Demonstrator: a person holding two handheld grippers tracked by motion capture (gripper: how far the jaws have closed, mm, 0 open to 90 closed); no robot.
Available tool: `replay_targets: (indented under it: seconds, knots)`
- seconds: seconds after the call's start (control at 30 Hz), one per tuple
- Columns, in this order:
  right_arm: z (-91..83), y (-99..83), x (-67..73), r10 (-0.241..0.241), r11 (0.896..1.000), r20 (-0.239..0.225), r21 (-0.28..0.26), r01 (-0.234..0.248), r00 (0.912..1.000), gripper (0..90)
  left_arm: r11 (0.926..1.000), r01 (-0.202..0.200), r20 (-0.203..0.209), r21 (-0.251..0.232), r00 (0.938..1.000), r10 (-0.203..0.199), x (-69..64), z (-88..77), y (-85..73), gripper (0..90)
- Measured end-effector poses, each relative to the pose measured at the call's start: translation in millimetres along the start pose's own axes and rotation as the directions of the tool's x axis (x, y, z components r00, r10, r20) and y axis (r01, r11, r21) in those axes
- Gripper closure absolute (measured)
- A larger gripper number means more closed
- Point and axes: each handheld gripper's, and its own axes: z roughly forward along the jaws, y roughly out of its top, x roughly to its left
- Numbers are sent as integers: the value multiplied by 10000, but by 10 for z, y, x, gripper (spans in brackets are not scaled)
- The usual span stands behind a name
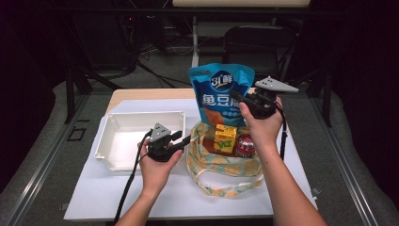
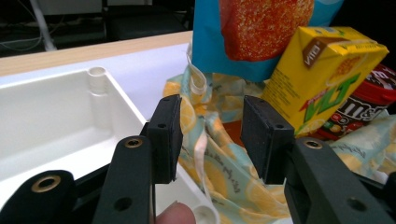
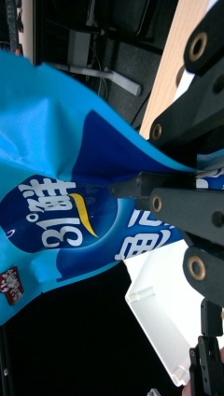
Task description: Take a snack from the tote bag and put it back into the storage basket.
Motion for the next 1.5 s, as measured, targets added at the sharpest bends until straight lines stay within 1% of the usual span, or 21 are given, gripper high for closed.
replay_targets:
  seconds: [0.17, 0.23, 0.37, 0.43, 0.57, 0.6, 0.67, 0.77, 0.83, 0.9, 0.93, 0.97, 1.03, 1.17, 1.2, 1.27, 1.33, 1.37, 1.5]
  knots:
    - [81, 88, 83, 70, 9998, -113, -206, -72, 9999, 900, 9998, 11, -92, -176, 10000, -13, 77, -64, 78, 568]
    - [109, 112, 108, 60, 9997, -129, -236, -63, 9999, 900, 9998, -62, -125, -213, 9999, 59, 109, -87, 118, 564]
    - [159, 140, 171, 74, 9997, -257, -213, -79, 9996, 900, 9992, -50, -171, -397, 9998, 43, 180, -152, 186, 556]
    - [190, 143, 213, 15, 9997, -315, -258, -23, 9995, 900, 9986, -59, -253, -531, 9997, 46, 216, -195, 218, 552]
    - [246, 140, 292, 69, 9996, -475, -277, -82, 9988, 900, 9976, -68, -323, -689, 9995, 45, 268, -256, 266, 548]
    - [261, 137, 308, -21, 9998, -543, -219, 9, 9985, 900, 9971, -39, -310, -760, 9995, 16, 278, -269, 279, 548]
    - [299, 125, 346, -13, 9998, -604, -207, 1, 9982, 900, 9964, -97, -408, -837, 9991, 63, 290, -300, 311, 543]
    - [352, 103, 414, 28, 9998, -749, -208, -44, 9972, 900, 9948, -181, -448, -1007, 9989, 136, 317, -339, 374, 533]
    - [382, 97, 461, -39, 9999, -850, -152, 27, 9964, 900, 9944, -139, -405, -1044, 9991, 97, 339, -354, 412, 525]
    - [415, 88, 507, -24, 9999, -918, -114, 14, 9958, 900, 9929, -62, -428, -1191, 9991, 11, 354, -366, 447, 510]
    - [426, 86, 522, -33, 10000, -973, -83, 25, 9952, 900, 9919, -34, -363, -1272, 9993, -12, 361, -373, 467, 500]
    - [441, 81, 548, -17, 10000, -1004, -91, 7, 9949, 900, 9911, -42, -341, -1333, 9994, -4, 360, -380, 487, 495]
    - [468, 69, 595, -29, 10000, -1100, -79, 21, 9939, 900, 9894, -177, -449, -1440, 9989, 113, 354, -396, 529, 476]
    - [518, 43, 684, -100, 10000, -1301, -9, 100, 9915, 900, 9855, -170, -478, -1687, 9988, 91, 363, -441, 606, 435]
    - [528, 37, 705, -113, 9999, -1329, -4, 113, 9911, 900, 9832, -140, -416, -1818, 9991, 65, 370, -450, 621, 430]
    - [541, 24, 734, -123, 9999, -1408, 12, 125, 9900, 900, 9807, -130, -486, -1950, 9988, 35, 378, -473, 652, 416]
    - [550, 14, 754, -214, 9997, -1474, 98, 231, 9888, 900, 9775, -23, -361, -2109, 9993, -55, 394, -494, 682, 404]
    - [557, 8, 768, -190, 9998, -1470, 80, 204, 9890, 900, 9769, 8, -358, -2137, 9993, -87, 402, -503, 697, 400]
    - [570, -2, 800, -256, 9995, -1579, 167, 286, 9871, 900, 9737, 35, -218, -2278, 9997, -87, 415, -517, 746, 395]
